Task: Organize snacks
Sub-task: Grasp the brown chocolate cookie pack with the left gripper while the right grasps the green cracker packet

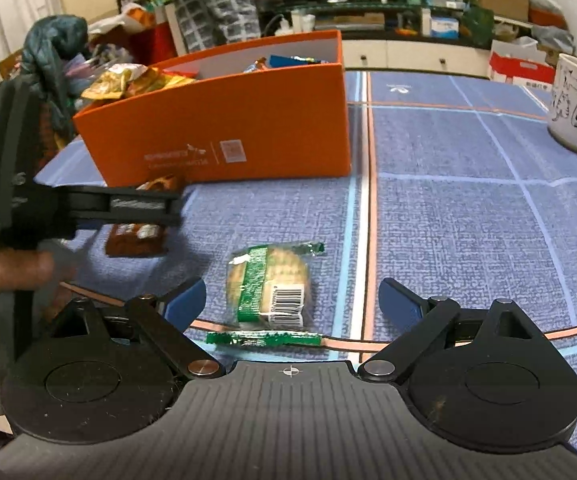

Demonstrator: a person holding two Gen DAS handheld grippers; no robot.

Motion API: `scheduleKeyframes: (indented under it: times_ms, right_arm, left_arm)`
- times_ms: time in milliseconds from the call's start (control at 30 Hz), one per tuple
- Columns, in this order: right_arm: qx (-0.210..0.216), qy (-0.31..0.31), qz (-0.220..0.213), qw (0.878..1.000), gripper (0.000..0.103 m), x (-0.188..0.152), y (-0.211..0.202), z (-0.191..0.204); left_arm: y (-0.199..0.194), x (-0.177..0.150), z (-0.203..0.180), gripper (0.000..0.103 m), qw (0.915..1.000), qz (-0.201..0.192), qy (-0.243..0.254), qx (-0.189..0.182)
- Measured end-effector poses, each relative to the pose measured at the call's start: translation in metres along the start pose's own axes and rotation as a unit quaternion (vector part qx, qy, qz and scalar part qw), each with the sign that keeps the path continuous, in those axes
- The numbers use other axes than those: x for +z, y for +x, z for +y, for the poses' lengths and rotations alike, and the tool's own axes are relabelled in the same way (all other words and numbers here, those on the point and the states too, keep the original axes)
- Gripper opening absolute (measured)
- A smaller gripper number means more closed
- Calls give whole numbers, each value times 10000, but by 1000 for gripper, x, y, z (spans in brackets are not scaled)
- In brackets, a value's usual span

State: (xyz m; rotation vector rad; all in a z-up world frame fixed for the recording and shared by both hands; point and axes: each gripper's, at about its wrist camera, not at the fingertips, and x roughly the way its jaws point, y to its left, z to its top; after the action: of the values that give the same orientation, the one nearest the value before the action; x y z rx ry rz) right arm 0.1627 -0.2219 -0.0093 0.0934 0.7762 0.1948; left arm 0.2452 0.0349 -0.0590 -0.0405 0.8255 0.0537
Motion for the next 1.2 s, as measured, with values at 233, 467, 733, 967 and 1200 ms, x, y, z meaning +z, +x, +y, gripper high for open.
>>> scheduleKeyframes:
  times_ms: [233, 467, 733, 967, 1200]
  right_arm:
    - [-107, -111, -58, 9999, 87, -2, 10, 7]
    - [-299, -336, 117, 9989, 86, -4, 27, 23]
    - [-480, -506, 88, 9975, 82, -5, 29, 27]
    - [-510, -532, 97, 9972, 69, -1, 29, 26]
    - [-508, -548, 95, 9972, 62, 1, 29, 26]
  left_arm:
    - [-12, -12, 17, 100, 9988, -14, 435, -208]
    - [-6, -9, 11, 102, 9959, -90, 765, -483]
    - [-1, -4, 4, 102, 9963, -69, 760, -400]
    - [0, -4, 3, 102, 9970, -61, 671, -374]
    - [0, -4, -2, 102, 9972, -52, 654, -372]
